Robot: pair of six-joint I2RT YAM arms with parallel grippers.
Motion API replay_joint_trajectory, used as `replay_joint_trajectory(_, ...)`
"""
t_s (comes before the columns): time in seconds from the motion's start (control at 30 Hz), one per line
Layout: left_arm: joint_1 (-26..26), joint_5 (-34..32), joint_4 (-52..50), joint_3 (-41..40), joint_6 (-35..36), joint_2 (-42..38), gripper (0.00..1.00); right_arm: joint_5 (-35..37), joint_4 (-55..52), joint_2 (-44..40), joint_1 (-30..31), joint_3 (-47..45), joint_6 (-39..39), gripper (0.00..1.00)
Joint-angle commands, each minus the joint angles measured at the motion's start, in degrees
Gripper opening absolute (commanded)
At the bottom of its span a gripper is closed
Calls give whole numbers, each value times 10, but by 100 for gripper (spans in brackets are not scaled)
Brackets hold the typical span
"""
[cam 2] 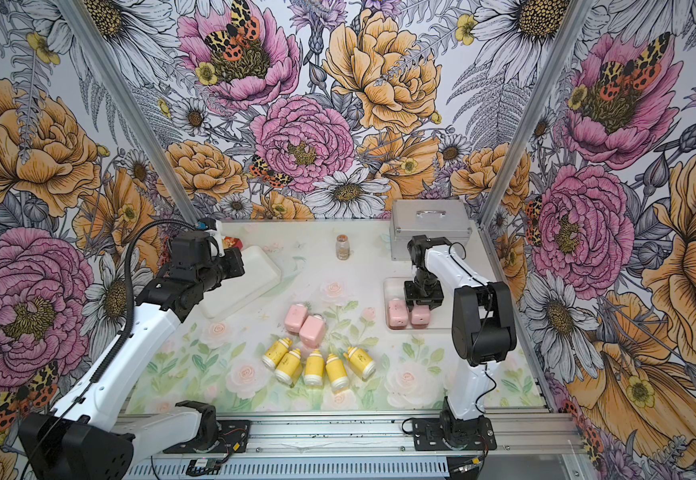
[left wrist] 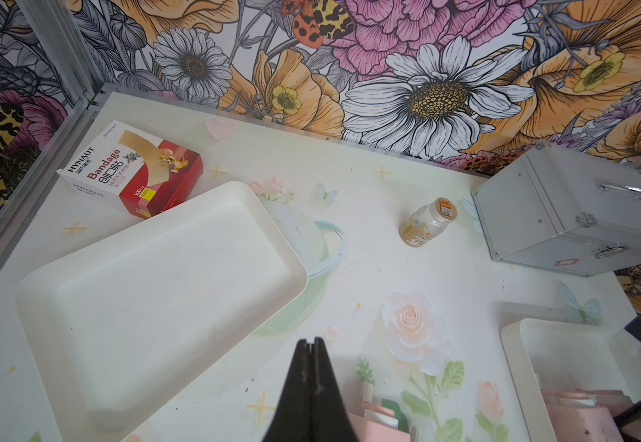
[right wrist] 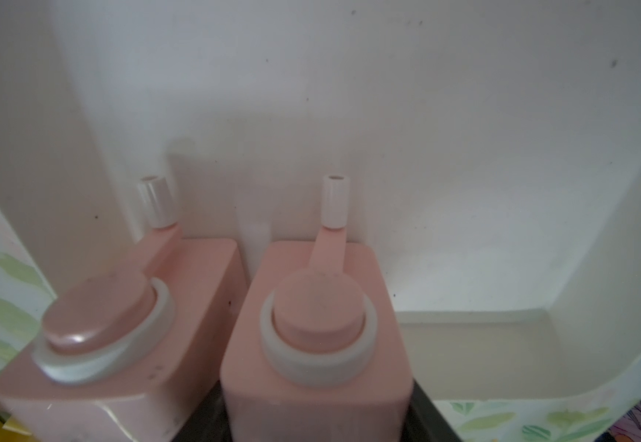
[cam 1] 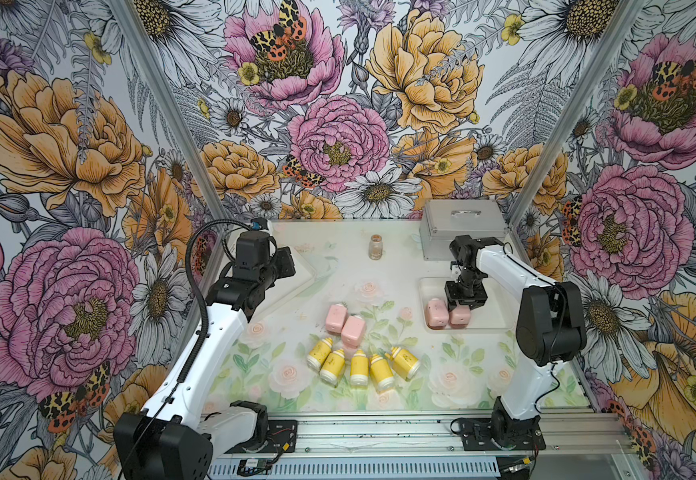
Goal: Place the pencil sharpeners by color into the storage box
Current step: Place the pencil sharpener in the storage box.
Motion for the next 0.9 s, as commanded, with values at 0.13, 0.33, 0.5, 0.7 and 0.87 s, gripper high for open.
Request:
replay_joint_trajectory(0.13, -7, -14, 1, 7, 11, -16, 0, -7, 14, 15, -4, -6, 11, 40)
replay_joint_trajectory(0.33, -8, -18, 1, 6, 11, -21, 0, -7, 18, 16, -3, -10, 13, 44)
replay_joint_trajectory(0.5, -9, -19, 2, 6, 11, -20, 0, -8, 19, 14, -3, -12, 13, 49)
replay_joint_trajectory(0.7, -9, -18, 1, 7, 12, -21, 0, -8, 18, 11, -3, -13, 14, 54)
replay_joint_trajectory(0.87, -9, -19, 2, 7, 11, -20, 0, -10, 18, 6, -3, -13, 14, 57)
